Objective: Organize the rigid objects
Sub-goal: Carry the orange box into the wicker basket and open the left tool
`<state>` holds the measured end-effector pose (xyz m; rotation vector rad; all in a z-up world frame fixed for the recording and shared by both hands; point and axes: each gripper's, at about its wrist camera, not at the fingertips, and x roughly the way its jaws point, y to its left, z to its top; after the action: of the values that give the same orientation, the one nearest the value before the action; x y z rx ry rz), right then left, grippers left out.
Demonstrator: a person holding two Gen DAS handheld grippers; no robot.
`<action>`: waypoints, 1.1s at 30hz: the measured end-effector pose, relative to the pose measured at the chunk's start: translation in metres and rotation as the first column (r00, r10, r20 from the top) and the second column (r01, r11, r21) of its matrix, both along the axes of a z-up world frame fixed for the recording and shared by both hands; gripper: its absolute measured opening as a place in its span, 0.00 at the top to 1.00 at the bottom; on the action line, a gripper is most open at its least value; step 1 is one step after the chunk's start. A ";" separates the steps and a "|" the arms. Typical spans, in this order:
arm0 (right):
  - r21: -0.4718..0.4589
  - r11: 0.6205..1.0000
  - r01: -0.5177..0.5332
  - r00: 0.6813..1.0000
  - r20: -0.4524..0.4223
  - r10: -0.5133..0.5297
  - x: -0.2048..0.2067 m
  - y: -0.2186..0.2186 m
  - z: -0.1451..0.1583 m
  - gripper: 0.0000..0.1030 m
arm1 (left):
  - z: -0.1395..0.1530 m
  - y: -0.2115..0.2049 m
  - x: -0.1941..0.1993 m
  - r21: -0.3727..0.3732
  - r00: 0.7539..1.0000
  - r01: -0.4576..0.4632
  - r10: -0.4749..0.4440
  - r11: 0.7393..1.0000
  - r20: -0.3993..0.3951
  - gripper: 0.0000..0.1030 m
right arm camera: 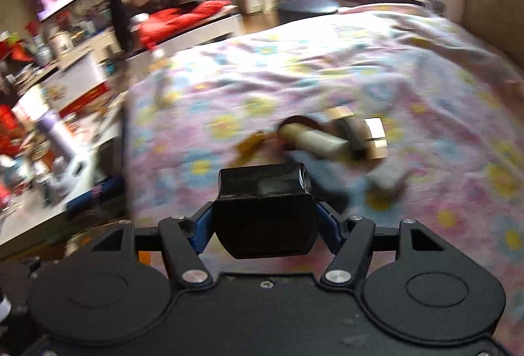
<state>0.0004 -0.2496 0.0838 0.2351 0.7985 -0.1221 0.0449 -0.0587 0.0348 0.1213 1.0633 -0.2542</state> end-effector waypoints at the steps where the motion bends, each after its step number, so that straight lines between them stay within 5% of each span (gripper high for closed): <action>1: 0.011 1.000 -0.025 1.000 -0.003 0.025 0.001 0.010 0.000 0.37 | 0.001 0.012 0.000 0.011 1.000 -0.020 0.020 1.000 0.003 0.16; 10: 0.083 0.972 -0.218 0.972 -0.073 0.224 0.011 0.119 -0.018 0.37 | 0.002 0.099 -0.007 0.053 0.981 -0.195 0.195 0.979 0.017 0.16; 16: 0.079 0.964 -0.254 0.951 -0.159 0.264 0.012 0.178 -0.038 0.36 | 0.000 0.137 -0.011 0.047 0.950 -0.312 0.310 0.949 0.043 0.17; 19: 0.065 0.966 -0.248 0.950 -0.178 0.256 0.007 0.190 -0.047 0.37 | -0.004 0.155 -0.005 -0.023 0.935 -0.355 0.355 0.935 -0.001 0.16; 23: 0.070 0.964 -0.258 0.941 -0.207 0.267 0.004 0.192 -0.056 0.37 | -0.014 0.165 0.001 -0.014 0.910 -0.412 0.412 0.911 -0.042 0.17; 33: 0.063 0.952 -0.300 0.910 -0.281 0.305 0.018 0.206 -0.087 0.37 | -0.023 0.144 0.018 0.045 0.914 -0.404 0.405 0.914 -0.028 0.16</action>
<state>0.0180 -0.0437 -0.0035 0.1080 1.1183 0.1486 0.0626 0.0855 0.0114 -0.0714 1.1045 0.1406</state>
